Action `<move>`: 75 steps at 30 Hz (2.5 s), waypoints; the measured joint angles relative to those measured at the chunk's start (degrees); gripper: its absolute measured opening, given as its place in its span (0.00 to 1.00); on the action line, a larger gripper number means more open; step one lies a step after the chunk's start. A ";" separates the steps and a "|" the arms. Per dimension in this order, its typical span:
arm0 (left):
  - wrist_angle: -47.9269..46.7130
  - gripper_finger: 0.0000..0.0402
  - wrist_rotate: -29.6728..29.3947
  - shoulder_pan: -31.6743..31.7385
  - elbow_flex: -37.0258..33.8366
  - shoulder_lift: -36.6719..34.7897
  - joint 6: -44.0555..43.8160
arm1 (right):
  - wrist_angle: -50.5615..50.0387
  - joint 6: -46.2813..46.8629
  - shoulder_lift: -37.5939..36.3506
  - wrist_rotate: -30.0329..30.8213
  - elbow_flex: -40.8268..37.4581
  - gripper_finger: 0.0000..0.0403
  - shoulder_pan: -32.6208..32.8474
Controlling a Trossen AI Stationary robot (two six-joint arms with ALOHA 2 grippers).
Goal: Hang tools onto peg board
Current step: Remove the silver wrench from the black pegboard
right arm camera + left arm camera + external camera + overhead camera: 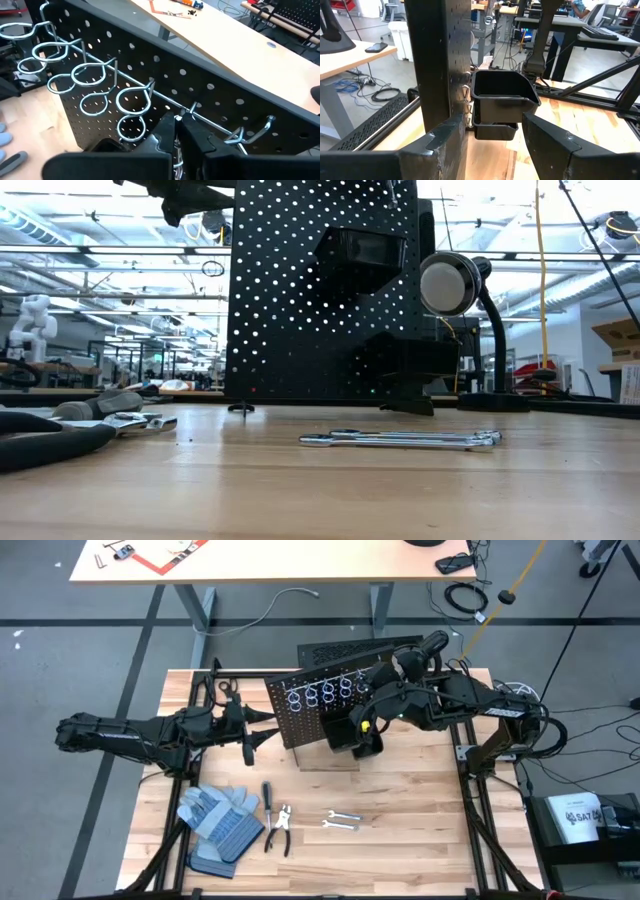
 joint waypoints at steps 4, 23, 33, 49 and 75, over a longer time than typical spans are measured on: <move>0.00 0.51 0.00 -0.01 0.00 -0.01 0.00 | 2.35 -2.07 -0.05 0.22 -0.14 0.01 0.37; -0.44 0.51 0.00 -0.01 0.00 0.00 -0.11 | 9.63 -8.36 -1.82 0.71 1.62 0.00 1.24; -0.50 0.51 0.00 -0.01 0.00 0.01 -0.15 | 9.89 -17.38 -1.97 1.03 11.58 0.00 3.89; -0.20 0.51 0.02 -0.01 0.00 0.02 -1.23 | -2.04 -16.60 0.06 -16.63 14.43 0.00 13.79; 0.12 0.51 0.77 0.01 0.00 0.02 -1.70 | -20.21 -4.03 42.70 -41.03 14.34 0.00 20.62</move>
